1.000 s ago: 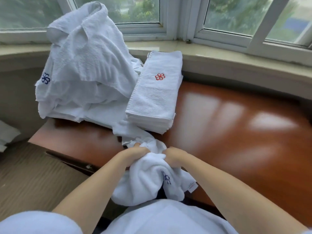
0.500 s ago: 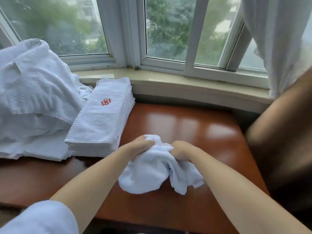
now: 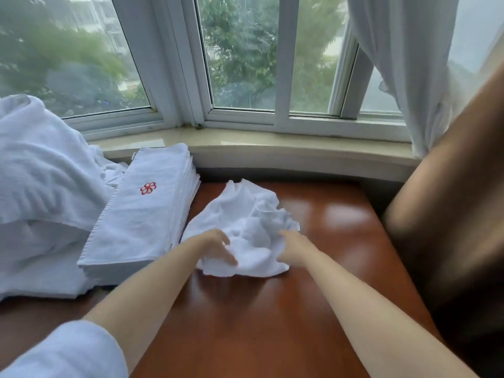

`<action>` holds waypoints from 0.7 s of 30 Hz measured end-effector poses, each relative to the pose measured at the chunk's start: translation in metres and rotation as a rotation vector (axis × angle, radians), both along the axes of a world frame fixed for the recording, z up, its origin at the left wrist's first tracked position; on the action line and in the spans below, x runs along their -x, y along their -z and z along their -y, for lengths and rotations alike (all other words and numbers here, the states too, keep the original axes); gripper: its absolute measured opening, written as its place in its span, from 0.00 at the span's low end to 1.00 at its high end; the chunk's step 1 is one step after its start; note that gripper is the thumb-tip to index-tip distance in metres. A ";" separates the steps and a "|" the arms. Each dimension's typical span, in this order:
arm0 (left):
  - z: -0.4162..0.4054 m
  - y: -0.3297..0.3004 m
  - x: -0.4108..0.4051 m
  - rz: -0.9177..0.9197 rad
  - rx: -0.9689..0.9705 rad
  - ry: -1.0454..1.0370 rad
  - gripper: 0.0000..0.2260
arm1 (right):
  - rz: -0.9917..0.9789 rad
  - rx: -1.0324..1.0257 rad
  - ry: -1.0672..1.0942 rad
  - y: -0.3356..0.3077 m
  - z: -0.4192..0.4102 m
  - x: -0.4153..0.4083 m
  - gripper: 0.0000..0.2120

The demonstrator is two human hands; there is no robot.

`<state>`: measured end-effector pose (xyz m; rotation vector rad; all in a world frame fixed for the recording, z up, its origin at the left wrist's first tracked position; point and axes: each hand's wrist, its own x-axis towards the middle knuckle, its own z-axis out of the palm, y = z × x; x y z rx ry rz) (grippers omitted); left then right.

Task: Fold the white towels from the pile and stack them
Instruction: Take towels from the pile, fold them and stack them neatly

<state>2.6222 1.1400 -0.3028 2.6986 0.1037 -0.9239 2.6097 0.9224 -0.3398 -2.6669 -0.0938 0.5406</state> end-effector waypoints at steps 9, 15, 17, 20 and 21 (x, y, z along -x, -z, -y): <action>-0.007 0.058 0.020 -0.297 -0.007 0.313 0.27 | -0.068 0.324 -0.264 0.057 -0.034 0.034 0.38; -0.020 0.064 0.031 -0.413 -0.171 0.341 0.38 | -0.134 0.554 -0.398 0.059 -0.036 0.049 0.47; -0.022 0.057 0.028 -0.483 -0.211 0.360 0.38 | -0.049 0.554 -0.413 0.055 -0.037 0.052 0.27; -0.024 0.055 0.027 -0.597 -0.270 0.350 0.37 | -0.135 0.480 -0.381 0.047 -0.038 0.052 0.18; -0.025 0.055 0.029 -0.614 -0.288 0.326 0.37 | -0.183 0.471 -0.371 0.042 -0.038 0.050 0.17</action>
